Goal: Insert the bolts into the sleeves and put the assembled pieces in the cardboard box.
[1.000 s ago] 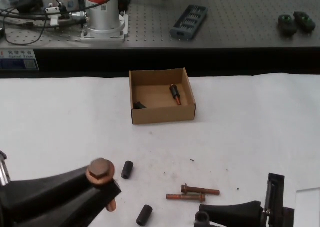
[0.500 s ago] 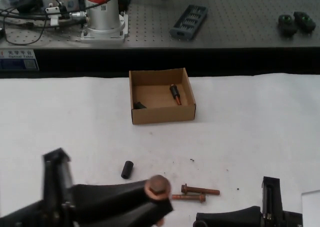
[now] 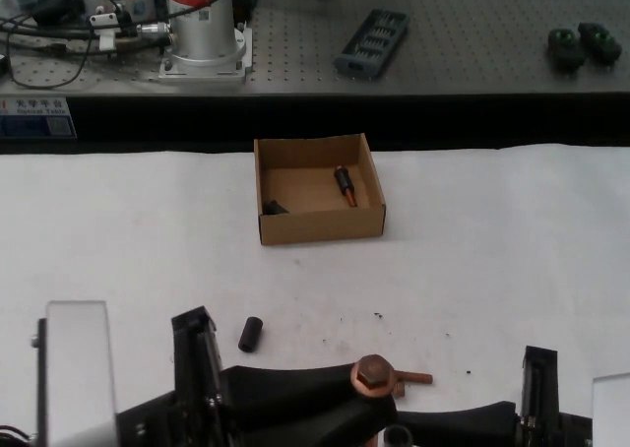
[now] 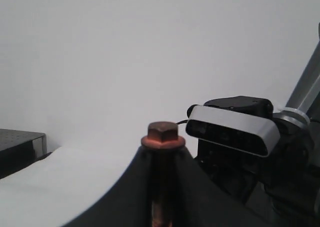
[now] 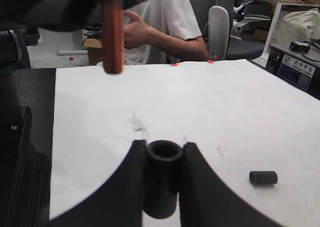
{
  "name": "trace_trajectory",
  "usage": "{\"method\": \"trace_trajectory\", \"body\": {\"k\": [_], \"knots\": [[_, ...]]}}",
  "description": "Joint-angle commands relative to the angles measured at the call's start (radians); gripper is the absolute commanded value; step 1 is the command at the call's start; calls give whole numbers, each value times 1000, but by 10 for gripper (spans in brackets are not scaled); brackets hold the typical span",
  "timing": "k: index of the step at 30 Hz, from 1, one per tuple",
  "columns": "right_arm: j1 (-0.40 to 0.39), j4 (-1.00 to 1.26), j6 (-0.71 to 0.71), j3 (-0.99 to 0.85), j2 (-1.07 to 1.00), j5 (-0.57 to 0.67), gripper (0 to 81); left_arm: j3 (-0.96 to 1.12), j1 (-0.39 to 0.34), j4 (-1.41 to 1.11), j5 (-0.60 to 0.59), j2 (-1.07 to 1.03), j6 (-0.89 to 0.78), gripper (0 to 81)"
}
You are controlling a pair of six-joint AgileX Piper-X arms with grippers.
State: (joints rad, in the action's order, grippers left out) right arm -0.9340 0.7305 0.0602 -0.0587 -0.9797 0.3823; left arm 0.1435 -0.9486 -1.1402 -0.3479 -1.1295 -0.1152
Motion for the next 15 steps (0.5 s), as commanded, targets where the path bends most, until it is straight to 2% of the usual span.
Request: {"method": "trace_trajectory", "body": {"k": [1,15], "knots": [[1,40,-48,5,8,-59,55,4,-6,-56,-1,-29,-14,6],[1,53,-53,5,8,-51,55,4,-6,-142,-1,-127,-18,6]]}}
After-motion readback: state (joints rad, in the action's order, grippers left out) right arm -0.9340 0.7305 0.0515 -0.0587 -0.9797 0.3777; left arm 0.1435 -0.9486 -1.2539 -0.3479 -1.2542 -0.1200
